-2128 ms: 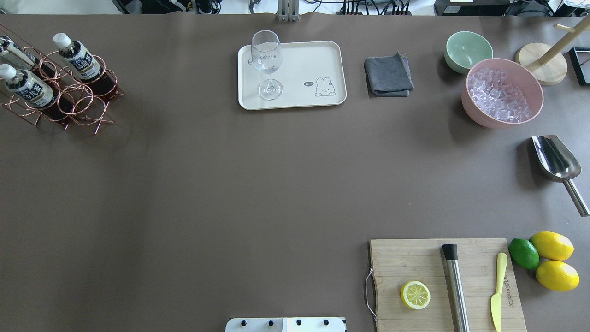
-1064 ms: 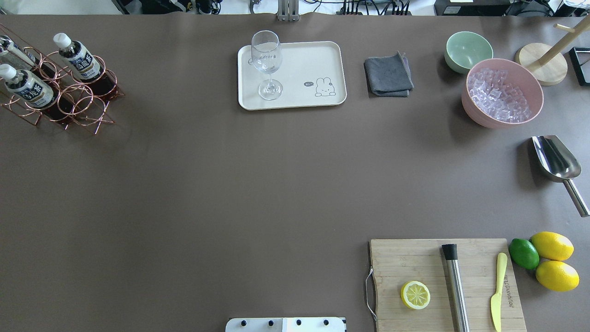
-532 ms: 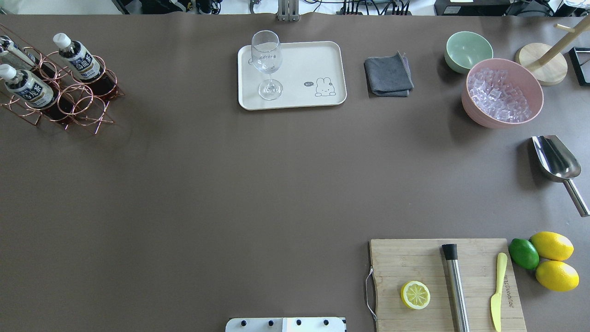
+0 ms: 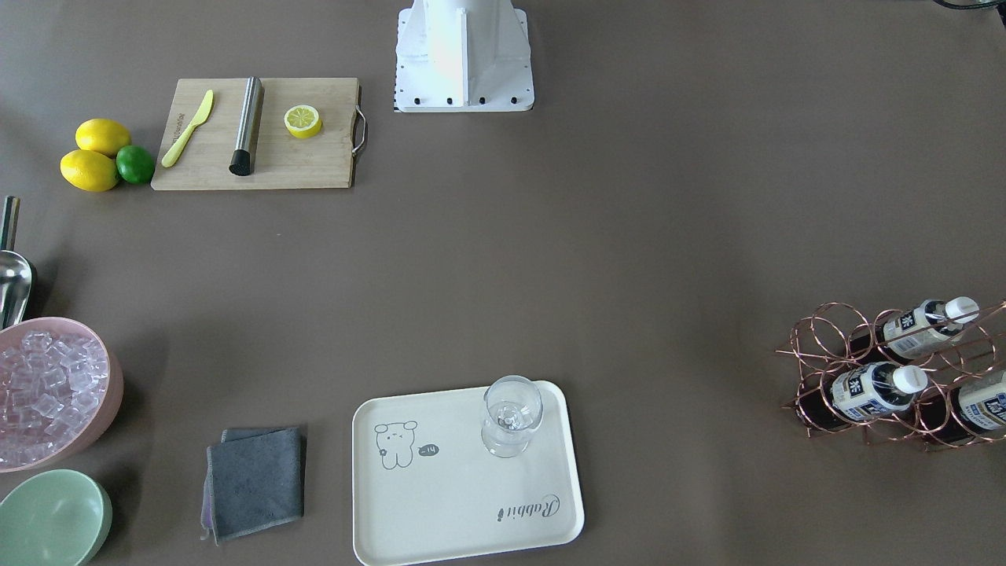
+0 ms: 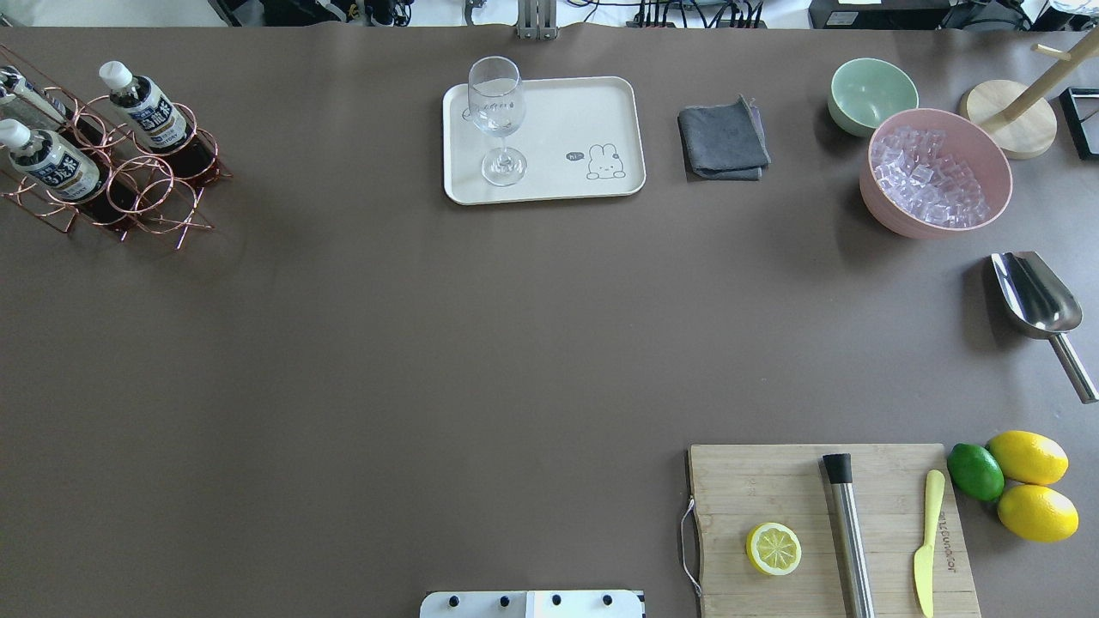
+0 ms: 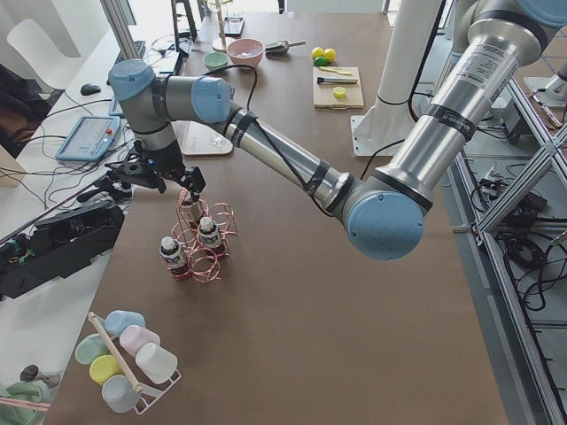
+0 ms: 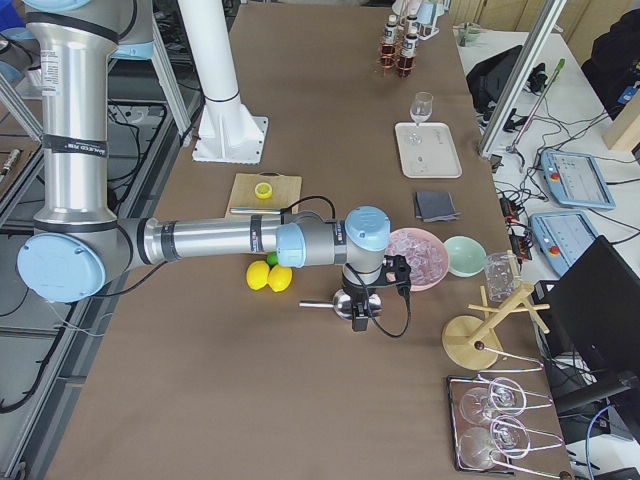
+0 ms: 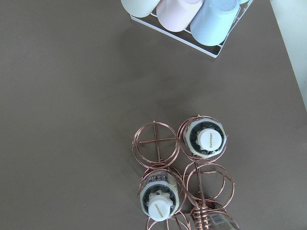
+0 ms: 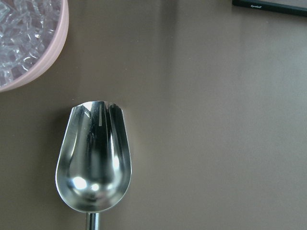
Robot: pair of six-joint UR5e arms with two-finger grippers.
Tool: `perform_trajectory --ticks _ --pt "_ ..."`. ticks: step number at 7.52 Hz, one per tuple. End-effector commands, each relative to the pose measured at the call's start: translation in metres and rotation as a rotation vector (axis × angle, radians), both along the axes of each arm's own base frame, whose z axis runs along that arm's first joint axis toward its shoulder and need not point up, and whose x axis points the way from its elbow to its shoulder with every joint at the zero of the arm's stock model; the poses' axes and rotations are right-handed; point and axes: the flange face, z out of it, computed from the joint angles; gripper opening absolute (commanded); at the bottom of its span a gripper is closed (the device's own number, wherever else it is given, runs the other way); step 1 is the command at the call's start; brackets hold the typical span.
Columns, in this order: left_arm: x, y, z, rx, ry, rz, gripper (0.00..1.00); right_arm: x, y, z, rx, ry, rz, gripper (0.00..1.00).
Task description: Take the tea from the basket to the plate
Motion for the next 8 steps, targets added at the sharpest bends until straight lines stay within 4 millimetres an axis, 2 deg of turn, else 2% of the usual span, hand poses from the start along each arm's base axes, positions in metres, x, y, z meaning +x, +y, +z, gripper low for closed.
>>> perform_trajectory --ticks 1,2,3,4,6,7,8 --pt "0.007 -0.023 0.026 -0.068 0.004 -0.08 0.98 0.0 0.002 0.003 -0.006 0.003 0.0 1.0" --pt "0.014 -0.031 0.032 -0.079 0.013 -0.133 0.98 0.0 0.002 0.004 -0.006 0.004 0.0 1.0" --pt "0.026 -0.031 0.035 -0.104 0.016 -0.154 0.98 0.0 0.002 0.004 -0.006 0.004 0.0 1.0" --pt "0.049 -0.032 0.034 -0.125 0.017 -0.147 0.98 0.0 0.002 0.004 -0.006 0.004 0.0 1.0" --pt "0.071 -0.034 0.03 -0.133 0.023 -0.167 0.98 0.001 0.003 0.007 -0.012 0.005 0.0 1.0" --pt "0.076 -0.034 0.03 -0.134 0.023 -0.162 0.98 0.001 0.003 0.007 -0.012 0.005 0.0 1.0" --pt "0.095 -0.033 0.03 -0.143 0.023 -0.143 0.98 0.001 0.003 0.008 -0.016 0.005 0.0 1.0"
